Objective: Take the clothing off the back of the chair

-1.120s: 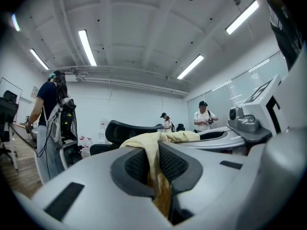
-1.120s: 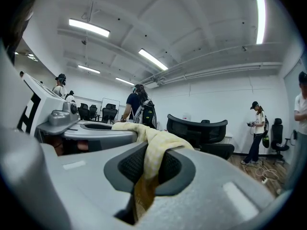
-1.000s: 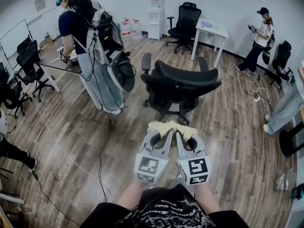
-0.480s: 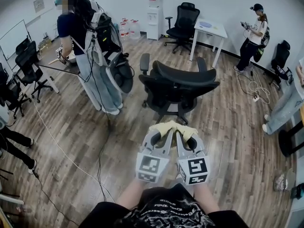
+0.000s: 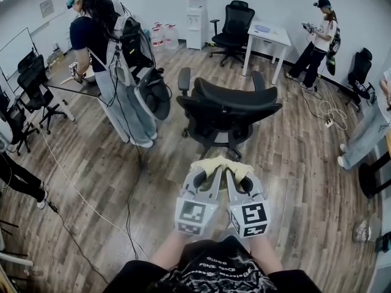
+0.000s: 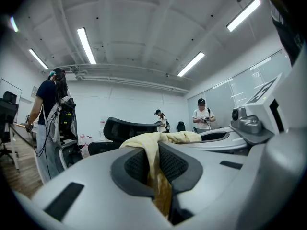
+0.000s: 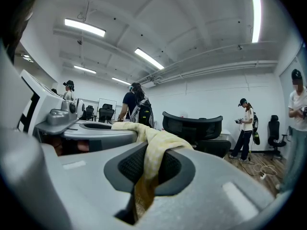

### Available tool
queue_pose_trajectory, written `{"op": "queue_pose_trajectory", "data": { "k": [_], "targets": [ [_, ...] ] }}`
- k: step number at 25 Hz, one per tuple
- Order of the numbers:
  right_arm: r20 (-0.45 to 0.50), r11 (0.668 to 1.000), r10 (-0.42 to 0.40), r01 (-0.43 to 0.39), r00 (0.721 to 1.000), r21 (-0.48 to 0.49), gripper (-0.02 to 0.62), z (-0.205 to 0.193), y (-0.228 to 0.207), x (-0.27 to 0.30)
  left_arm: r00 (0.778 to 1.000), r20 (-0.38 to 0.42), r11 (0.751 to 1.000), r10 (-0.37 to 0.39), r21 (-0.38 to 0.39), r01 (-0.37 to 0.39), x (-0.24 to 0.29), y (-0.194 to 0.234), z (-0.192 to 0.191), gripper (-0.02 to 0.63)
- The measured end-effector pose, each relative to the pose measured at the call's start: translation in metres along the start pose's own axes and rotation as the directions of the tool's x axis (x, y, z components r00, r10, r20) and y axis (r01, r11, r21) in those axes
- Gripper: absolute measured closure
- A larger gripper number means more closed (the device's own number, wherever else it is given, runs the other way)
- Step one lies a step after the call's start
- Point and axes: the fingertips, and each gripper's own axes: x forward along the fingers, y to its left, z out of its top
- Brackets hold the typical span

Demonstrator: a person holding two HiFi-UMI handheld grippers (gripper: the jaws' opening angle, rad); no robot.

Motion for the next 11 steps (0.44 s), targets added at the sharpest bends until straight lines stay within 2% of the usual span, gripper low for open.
{"op": "queue_pose_trajectory", "data": {
  "k": [11],
  "targets": [
    [-0.008, 1.0, -0.017, 0.017, 1.0, -0.011, 0.569, -0.0007, -0.0008, 0.0023, 1.0, 0.0, 1.0, -0.005, -0.008, 0.005, 0.0016, 0.0025, -0.0009, 0.572]
  ]
}}
